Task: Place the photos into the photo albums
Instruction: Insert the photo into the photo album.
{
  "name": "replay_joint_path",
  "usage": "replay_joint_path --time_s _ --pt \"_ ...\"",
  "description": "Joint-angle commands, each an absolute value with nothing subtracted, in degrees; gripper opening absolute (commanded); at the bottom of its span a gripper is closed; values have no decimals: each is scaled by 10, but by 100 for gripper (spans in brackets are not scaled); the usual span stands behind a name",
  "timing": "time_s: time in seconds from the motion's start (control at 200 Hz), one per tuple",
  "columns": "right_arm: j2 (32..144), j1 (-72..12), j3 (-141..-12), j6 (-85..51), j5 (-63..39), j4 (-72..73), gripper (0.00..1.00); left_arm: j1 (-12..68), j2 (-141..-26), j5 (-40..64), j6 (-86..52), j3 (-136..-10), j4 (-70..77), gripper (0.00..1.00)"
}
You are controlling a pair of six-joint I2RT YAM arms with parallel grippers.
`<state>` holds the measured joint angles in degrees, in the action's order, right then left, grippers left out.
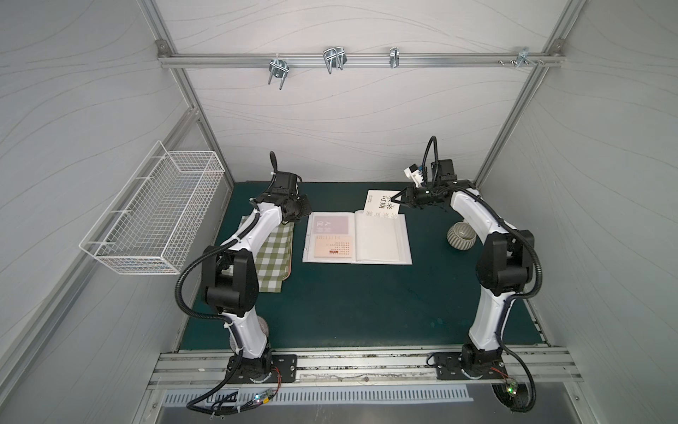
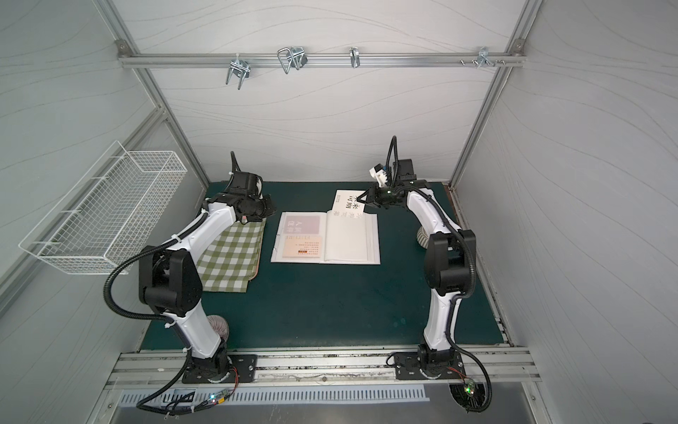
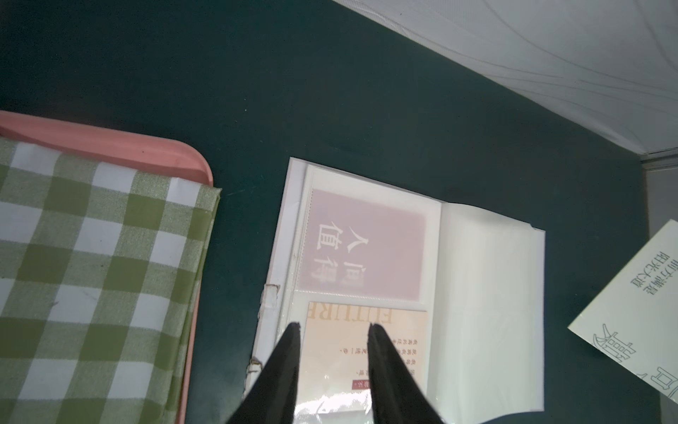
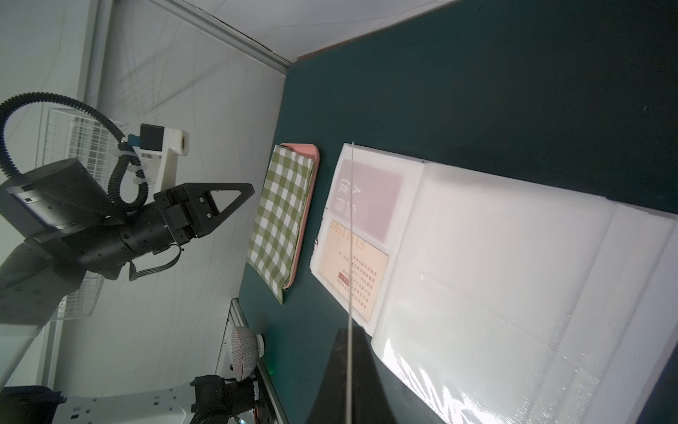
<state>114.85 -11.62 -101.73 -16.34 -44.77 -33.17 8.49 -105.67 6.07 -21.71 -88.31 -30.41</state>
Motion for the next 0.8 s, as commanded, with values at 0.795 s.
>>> replay_joint_path --time_s 0.795 --pt "1339 -172 -1168 -148 -366 -435 0 74 -1226 91 -199 -968 -367 35"
